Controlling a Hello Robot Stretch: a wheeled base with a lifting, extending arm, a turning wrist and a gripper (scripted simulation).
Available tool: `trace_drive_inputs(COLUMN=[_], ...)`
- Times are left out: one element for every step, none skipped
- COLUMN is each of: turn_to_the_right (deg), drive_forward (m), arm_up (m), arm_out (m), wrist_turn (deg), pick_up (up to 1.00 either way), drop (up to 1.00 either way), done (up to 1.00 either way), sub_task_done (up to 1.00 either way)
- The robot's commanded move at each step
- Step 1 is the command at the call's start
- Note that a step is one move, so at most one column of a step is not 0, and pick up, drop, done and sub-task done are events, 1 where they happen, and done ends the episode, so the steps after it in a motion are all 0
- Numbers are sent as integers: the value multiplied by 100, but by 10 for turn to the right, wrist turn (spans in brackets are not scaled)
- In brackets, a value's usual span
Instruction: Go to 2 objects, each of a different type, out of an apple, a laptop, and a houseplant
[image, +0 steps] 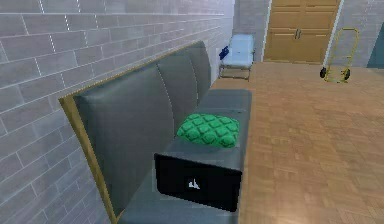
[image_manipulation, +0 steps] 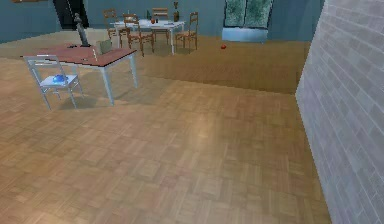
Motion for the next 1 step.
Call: trace_drive_inputs(turn_to_the_right=[0], drive_forward=[0], arm_up=[0], arm_out=[0], wrist_turn=[0], pick_up=[0], drop=[0], done=[100], sub_task_done=[0])
